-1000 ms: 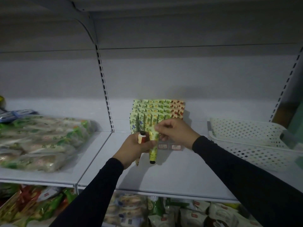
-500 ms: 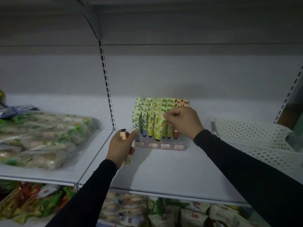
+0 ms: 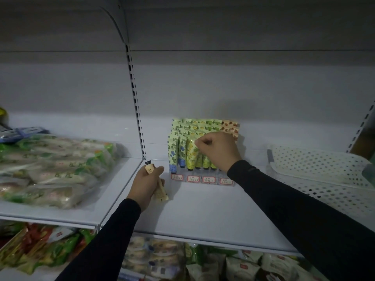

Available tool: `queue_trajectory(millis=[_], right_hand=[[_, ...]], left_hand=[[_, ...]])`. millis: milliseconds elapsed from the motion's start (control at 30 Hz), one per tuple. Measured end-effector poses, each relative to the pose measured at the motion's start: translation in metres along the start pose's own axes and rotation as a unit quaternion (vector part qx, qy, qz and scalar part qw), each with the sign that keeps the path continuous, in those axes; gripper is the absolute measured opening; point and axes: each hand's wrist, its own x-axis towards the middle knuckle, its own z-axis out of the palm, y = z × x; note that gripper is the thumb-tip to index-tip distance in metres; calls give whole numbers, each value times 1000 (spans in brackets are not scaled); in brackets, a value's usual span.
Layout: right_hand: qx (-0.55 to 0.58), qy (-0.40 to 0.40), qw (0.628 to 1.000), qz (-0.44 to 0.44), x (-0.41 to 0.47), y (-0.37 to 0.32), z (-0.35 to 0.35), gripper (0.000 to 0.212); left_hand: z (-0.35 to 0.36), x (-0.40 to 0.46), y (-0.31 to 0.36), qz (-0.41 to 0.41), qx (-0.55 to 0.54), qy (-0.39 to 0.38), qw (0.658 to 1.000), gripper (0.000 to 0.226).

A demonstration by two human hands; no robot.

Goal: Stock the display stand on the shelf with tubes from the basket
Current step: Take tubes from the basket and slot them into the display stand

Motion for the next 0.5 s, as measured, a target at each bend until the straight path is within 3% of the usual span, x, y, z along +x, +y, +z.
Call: queue_trajectory(millis=[200,500], right_hand=[[-55,1,998,-8,2,-1,9,30],[-71,5,997,-15,6,-7,16,31]], left_hand=[[-7,-6,-9,78,47,-5,996,22],[-8,-7,-15,119,57,-8,991,27]])
